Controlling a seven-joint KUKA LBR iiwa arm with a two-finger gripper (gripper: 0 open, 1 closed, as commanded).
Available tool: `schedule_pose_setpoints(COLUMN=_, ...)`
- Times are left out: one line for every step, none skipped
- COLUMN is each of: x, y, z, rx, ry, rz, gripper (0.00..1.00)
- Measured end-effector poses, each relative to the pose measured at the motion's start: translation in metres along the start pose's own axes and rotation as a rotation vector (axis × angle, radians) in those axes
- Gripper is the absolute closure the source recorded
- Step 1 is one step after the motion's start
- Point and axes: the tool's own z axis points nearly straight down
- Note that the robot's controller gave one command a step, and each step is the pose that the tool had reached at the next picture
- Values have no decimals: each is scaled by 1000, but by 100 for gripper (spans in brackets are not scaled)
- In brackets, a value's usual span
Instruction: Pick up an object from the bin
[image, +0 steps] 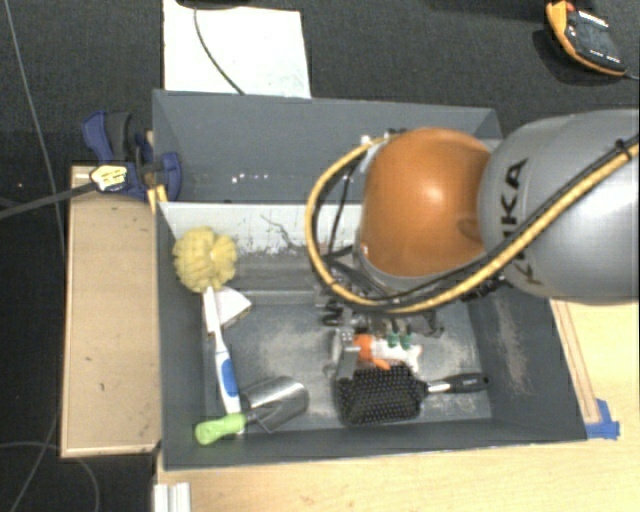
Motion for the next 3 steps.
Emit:
schedule_pose_setpoints(x=-2, y=-1, z=-5, rx=-2, ry=-9, rz=7, gripper=0)
schedule_pose_setpoints(x=16, y=32, z=105, rx=-2, ry=-9, rz=-141, gripper=0)
schedule_pose_setpoints(x=27, y=49, z=81, rx=-1, ry=-10, rz=-263, gripper=0)
